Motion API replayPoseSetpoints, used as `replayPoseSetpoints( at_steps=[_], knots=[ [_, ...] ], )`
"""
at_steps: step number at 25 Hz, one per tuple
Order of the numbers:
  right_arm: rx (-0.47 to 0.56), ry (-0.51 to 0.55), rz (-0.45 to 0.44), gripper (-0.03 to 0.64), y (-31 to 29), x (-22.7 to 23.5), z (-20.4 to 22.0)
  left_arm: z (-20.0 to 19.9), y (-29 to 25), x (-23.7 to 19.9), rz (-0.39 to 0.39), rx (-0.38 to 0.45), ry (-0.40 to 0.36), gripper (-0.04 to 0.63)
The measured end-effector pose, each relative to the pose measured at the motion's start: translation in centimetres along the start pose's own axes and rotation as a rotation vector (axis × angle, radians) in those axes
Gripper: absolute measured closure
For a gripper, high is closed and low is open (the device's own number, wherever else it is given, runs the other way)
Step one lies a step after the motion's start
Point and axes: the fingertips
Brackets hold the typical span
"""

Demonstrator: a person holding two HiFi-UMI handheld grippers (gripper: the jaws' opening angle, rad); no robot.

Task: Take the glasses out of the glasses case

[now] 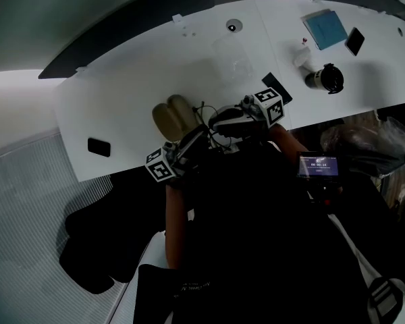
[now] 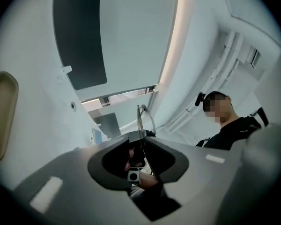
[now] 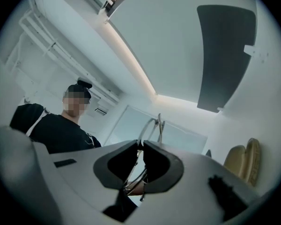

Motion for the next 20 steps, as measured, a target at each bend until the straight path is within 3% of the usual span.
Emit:
replayPoseSetpoints(
  at_steps=[3,8,13,15,20],
  knots=[
    [0.014,0.014,0.004,0.572,1.2,-1.0,0.2,0.5,-1.3,0.5,0.065,0.005,0.031,0.483],
    [0.026,0.027,-0.017,0.572,2.6,-3.7,1.9,3.1,-3.2,1.6,0.088,-0.049,0.034,0.479],
    [-0.007,0.027,0.007,0.571,2.8,-3.2,2.6,4.3,-3.8,1.8,0.121,-0.107,0.044,0.511],
    [0.000,0.032,0.010,0.571,2.9,-3.4,2.7,4.6,-3.8,1.7,0.137,-0.093,0.073,0.565],
    [0.020,0.034,0.057,0.571,3.7,-3.4,3.1,5.1,-4.0,1.4,0.143,-0.076,0.112,0.577]
  ],
)
Point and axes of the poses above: the fingertips, and each gripper's own axes: y backward along the fingers, x to its right, z out of its underside, and after that the axes turned 6 degrees about -x, right-handed
